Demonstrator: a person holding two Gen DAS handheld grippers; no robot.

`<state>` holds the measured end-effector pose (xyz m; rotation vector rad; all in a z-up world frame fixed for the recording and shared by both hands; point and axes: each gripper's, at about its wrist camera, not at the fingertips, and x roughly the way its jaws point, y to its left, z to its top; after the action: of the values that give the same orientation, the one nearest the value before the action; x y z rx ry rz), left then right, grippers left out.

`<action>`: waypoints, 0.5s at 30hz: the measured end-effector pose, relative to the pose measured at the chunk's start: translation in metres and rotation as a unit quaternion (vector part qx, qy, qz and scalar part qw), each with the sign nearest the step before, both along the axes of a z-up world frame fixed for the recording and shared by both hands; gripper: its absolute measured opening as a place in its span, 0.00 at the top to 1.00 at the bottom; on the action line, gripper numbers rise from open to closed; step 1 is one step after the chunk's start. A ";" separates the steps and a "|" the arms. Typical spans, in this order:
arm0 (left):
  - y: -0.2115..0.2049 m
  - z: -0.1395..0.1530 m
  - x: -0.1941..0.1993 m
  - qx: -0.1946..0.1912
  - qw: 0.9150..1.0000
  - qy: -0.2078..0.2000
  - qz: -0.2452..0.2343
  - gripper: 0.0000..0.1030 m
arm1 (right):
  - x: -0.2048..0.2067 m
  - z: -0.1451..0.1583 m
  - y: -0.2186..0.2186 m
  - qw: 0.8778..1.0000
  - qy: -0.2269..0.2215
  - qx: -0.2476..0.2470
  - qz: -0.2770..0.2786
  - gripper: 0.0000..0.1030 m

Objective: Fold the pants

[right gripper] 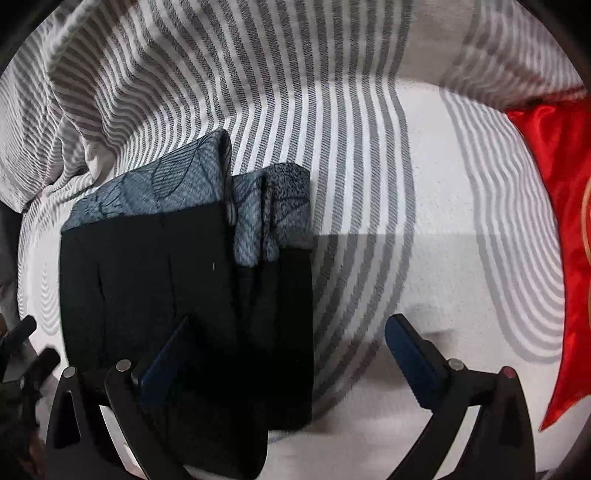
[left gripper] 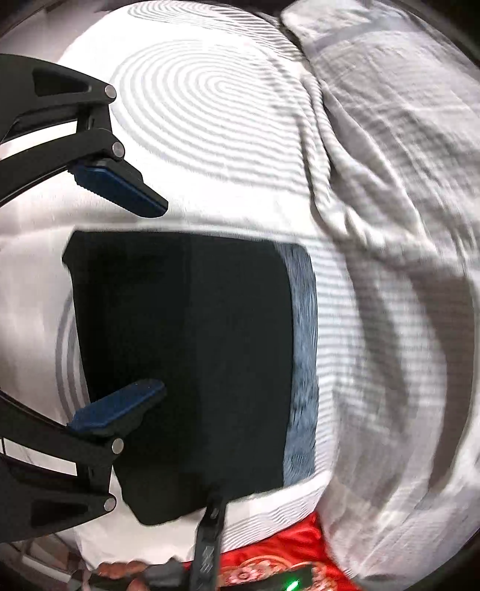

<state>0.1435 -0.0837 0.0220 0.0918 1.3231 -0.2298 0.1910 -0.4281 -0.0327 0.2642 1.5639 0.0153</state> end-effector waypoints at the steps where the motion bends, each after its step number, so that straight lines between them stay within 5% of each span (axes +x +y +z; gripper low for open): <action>1: 0.008 -0.001 0.004 -0.003 1.000 0.005 0.006 0.12 | -0.006 0.004 -0.005 1.000 0.003 0.010 -0.011 0.01; 9: 0.038 -0.014 0.024 -0.020 0.999 0.028 0.022 0.12 | -0.058 0.013 -0.020 0.994 0.017 0.071 -0.085 0.01; 15: 0.038 -0.018 0.035 -0.015 1.000 0.025 -0.005 0.12 | -0.055 0.011 -0.016 0.992 0.009 0.087 -0.087 0.01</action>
<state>0.1782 -0.0452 0.0040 0.0687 1.3698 -0.2622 0.1359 -0.4440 -0.0217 0.5376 1.5554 0.0132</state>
